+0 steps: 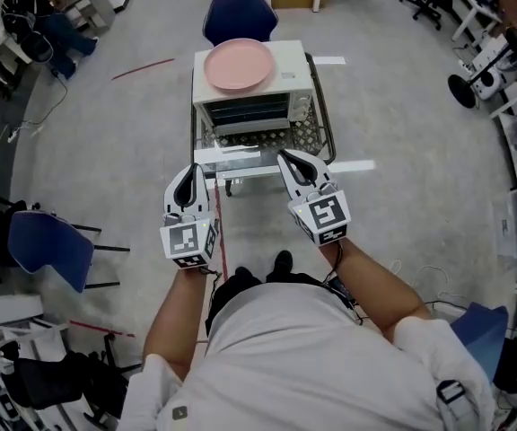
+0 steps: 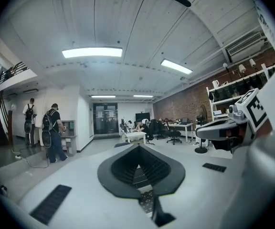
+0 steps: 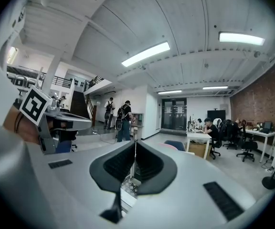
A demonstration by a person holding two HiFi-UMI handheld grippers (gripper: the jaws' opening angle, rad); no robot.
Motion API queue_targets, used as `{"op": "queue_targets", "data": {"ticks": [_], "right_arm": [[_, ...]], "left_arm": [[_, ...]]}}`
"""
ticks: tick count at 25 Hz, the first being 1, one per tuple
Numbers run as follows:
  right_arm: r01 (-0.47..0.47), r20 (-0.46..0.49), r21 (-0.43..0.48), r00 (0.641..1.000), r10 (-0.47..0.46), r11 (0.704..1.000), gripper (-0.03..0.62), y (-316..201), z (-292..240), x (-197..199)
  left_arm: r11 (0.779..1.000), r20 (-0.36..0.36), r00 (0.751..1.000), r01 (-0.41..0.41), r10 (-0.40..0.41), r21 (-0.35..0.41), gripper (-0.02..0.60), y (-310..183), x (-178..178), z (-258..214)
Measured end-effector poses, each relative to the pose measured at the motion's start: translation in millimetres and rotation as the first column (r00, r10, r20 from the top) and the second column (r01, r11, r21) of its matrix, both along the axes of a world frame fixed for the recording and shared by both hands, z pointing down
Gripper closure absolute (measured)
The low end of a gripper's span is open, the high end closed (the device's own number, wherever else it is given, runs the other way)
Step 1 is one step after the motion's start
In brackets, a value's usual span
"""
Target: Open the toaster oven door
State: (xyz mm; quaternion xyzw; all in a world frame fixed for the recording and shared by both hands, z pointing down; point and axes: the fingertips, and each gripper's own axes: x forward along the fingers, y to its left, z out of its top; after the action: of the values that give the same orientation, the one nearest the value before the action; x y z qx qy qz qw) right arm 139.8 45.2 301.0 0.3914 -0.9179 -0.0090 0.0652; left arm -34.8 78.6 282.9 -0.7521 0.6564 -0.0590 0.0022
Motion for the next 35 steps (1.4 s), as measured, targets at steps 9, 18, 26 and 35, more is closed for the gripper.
{"op": "queue_targets", "data": {"ticks": [9, 18, 26, 35], "right_arm": [[-0.004, -0.016, -0.005, 1.000, 0.004, 1.000, 0.572, 48.6, 1.3, -11.1], [0.004, -0.038, 0.014, 0.999, -0.003, 1.000, 0.572, 144.3, -12.1, -41.4], [0.004, -0.038, 0.049, 0.999, -0.002, 0.999, 0.572, 231.3, -26.4, -69.2], [-0.010, -0.043, 0.010, 0.999, 0.010, 1.000, 0.574, 308.3, -18.2, -85.1]], "left_arm": [[0.994, 0.000, 0.994, -0.105, 0.105, 0.004, 0.566, 42.4, 0.4, -9.4], [0.984, -0.001, 0.984, -0.176, 0.176, 0.009, 0.566, 130.6, -28.9, -22.0], [0.967, -0.013, 0.968, -0.252, 0.252, 0.035, 0.565, 216.6, -47.6, -30.8], [0.957, -0.046, 0.956, -0.287, 0.289, 0.047, 0.565, 280.0, -71.9, -35.7]]}}
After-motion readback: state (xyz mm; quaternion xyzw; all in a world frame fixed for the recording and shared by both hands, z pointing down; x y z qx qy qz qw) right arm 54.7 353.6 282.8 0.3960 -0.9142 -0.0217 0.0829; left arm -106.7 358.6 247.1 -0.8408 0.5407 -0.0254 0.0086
